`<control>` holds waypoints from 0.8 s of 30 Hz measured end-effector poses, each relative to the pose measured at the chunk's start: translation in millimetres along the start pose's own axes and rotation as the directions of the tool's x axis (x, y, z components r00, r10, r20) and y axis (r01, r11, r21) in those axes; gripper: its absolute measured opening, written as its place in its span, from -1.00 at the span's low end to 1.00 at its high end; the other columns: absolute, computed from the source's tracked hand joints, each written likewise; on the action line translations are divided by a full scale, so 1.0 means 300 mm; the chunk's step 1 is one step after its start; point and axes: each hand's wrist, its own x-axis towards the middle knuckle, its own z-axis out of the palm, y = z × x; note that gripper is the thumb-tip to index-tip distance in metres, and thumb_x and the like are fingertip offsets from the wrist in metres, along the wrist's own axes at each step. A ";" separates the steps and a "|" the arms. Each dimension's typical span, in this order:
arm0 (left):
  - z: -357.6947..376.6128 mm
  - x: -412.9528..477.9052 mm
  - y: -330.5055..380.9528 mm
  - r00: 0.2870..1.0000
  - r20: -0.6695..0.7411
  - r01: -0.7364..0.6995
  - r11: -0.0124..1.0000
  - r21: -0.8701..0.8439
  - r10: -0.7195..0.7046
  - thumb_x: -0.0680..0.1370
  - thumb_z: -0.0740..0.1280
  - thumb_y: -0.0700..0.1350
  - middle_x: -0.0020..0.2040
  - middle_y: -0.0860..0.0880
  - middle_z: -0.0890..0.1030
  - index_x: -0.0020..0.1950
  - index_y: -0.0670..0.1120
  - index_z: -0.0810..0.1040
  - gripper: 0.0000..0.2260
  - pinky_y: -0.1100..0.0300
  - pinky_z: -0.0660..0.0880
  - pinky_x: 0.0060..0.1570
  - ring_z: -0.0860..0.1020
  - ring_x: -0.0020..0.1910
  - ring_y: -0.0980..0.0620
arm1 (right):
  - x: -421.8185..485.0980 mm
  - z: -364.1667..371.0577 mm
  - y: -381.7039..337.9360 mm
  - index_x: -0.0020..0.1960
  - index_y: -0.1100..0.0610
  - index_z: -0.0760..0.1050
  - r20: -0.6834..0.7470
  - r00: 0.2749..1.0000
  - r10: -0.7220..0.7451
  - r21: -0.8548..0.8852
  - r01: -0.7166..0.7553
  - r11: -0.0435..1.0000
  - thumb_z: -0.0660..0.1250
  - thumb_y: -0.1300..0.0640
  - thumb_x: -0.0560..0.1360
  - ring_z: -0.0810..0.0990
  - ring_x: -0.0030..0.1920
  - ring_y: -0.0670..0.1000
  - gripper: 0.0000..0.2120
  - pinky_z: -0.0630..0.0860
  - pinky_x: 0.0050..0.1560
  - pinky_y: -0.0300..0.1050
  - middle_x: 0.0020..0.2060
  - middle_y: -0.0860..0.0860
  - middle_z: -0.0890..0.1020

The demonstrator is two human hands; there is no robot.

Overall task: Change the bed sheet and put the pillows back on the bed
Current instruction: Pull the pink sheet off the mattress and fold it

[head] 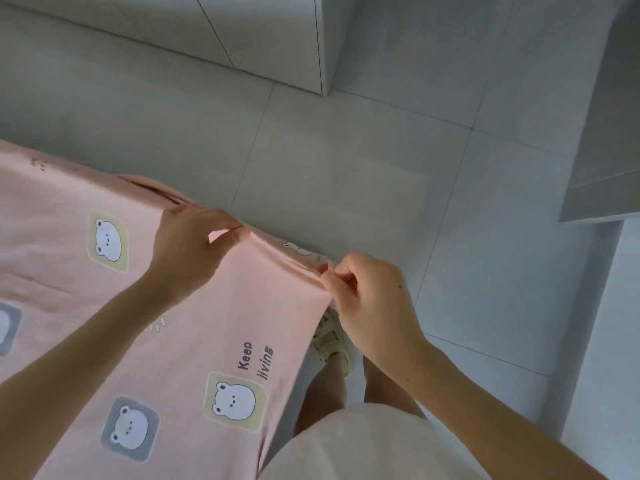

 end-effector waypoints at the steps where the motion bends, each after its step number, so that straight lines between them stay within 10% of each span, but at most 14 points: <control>1: -0.040 0.000 0.015 1.000 -0.005 0.011 1.000 -0.021 -0.011 0.45 0.17 0.13 -0.26 0.21 0.59 -0.21 -0.08 0.66 -0.63 0.07 0.35 0.01 0.44 -0.18 0.16 | -0.017 -0.021 -0.042 -0.30 -0.01 0.34 -0.050 0.997 -0.063 -0.026 0.062 0.998 0.35 0.18 0.51 0.37 -0.43 -0.24 -0.72 0.24 -0.35 -0.43 -0.44 -0.29 0.35; 4: -0.186 -0.025 0.036 0.997 0.020 0.079 0.993 -0.088 -0.077 0.41 0.25 0.11 -0.25 0.45 0.54 -0.28 0.08 0.57 -0.82 0.48 0.29 -0.09 0.45 -0.21 0.30 | -0.068 -0.021 -0.178 -0.29 0.11 0.44 -0.185 0.944 -0.274 -0.001 0.279 0.960 0.23 0.19 0.47 0.53 -0.35 -0.06 -0.84 0.37 -0.31 -0.22 -0.37 -0.08 0.57; 7: -0.311 -0.053 0.081 0.998 0.014 0.064 0.995 -0.083 -0.063 0.37 0.19 0.17 -0.26 0.40 0.56 -0.25 0.15 0.56 -0.81 0.44 0.33 -0.10 0.48 -0.19 0.34 | -0.082 0.018 -0.236 -0.29 0.20 0.48 -0.207 0.924 -0.322 0.070 0.342 0.937 0.24 0.27 0.43 0.59 -0.29 0.01 -0.87 0.45 -0.25 -0.18 -0.32 0.01 0.62; 13: -0.245 -0.130 0.233 0.923 0.365 -0.117 0.993 -0.033 0.121 0.29 0.14 0.36 -0.03 0.31 0.59 0.03 0.18 0.62 -0.52 0.07 0.31 0.06 0.49 0.00 0.20 | -0.070 0.019 -0.197 -0.34 0.25 0.59 0.011 0.988 0.153 0.511 -0.137 0.849 0.43 0.26 0.43 0.49 -0.43 -0.10 -0.83 0.40 -0.30 -0.26 -0.50 -0.09 0.56; 17: -0.156 -0.160 0.212 0.958 0.216 -0.194 0.981 0.018 0.186 0.39 0.21 0.17 -0.35 0.19 0.60 -0.30 0.07 0.60 -0.73 0.07 0.39 -0.19 0.55 -0.31 0.09 | -0.086 0.017 -0.164 -0.26 0.14 0.63 0.165 0.956 0.241 0.612 -0.291 0.735 0.37 0.30 0.47 0.60 -0.30 -0.05 -0.84 0.49 -0.21 -0.18 -0.42 -0.05 0.60; 21: -0.185 -0.194 0.171 0.961 0.130 -0.247 0.969 0.008 0.244 0.38 0.25 0.12 -0.38 0.20 0.54 -0.34 0.00 0.56 -0.77 0.16 0.22 -0.19 0.43 -0.29 0.20 | -0.028 0.048 -0.050 0.40 0.04 0.37 0.144 0.989 0.031 0.047 -0.038 0.998 0.31 0.33 0.45 0.41 0.26 -0.07 -0.45 0.33 0.31 -0.09 0.25 -0.06 0.48; 24: -0.260 -0.209 0.150 0.958 0.085 -0.272 0.962 -0.031 0.274 0.38 0.28 0.12 -0.34 0.30 0.45 -0.32 0.01 0.57 -0.78 0.20 0.18 -0.18 0.37 -0.26 0.30 | 0.041 0.095 -0.025 0.39 -0.06 0.39 0.306 0.942 -0.138 -0.298 0.232 0.926 0.42 0.07 0.44 0.22 0.44 0.12 -0.46 0.07 0.38 0.10 0.44 0.05 0.30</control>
